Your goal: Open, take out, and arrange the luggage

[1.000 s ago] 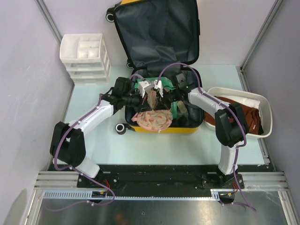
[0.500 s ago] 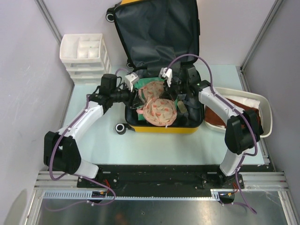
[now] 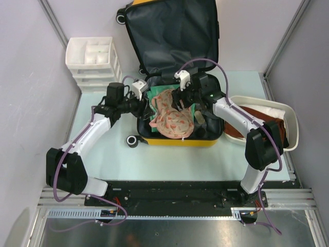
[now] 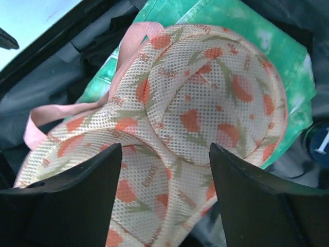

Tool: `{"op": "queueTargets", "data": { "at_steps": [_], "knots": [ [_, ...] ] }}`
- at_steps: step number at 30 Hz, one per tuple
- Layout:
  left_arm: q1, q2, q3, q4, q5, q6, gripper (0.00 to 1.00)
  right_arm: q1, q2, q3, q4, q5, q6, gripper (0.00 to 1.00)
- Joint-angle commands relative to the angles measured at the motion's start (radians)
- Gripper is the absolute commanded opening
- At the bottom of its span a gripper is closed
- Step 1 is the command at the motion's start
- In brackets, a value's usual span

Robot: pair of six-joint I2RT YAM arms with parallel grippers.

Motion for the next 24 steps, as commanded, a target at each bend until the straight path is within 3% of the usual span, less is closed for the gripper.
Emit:
{"op": "queueTargets", "data": {
  "at_steps": [1,10,14,17,20,23,24],
  "knots": [
    [0.013,-0.048,-0.018,0.032,-0.030,-0.008,0.67,0.072,-0.017,0.039,-0.058,0.175,0.197,0.79],
    [0.030,-0.043,-0.028,0.043,-0.038,-0.042,0.69,0.103,0.126,0.093,-0.121,0.286,0.385,0.90],
    [0.038,-0.052,-0.035,0.049,-0.052,-0.046,0.69,0.127,0.184,0.117,-0.150,0.418,0.420,0.88],
    [0.041,-0.058,-0.046,0.055,-0.061,-0.055,0.69,0.135,0.222,0.131,-0.146,0.441,0.429,0.75],
    [0.044,-0.058,-0.051,0.060,-0.066,-0.062,0.69,0.135,0.261,0.149,-0.143,0.423,0.415,0.45],
    [0.047,-0.064,-0.051,0.063,-0.066,-0.063,0.69,0.130,0.245,0.160,-0.138,0.381,0.380,0.05],
    [0.047,-0.066,-0.051,0.062,-0.064,-0.063,0.69,0.124,0.235,0.163,-0.138,0.372,0.363,0.00]
  ]
}}
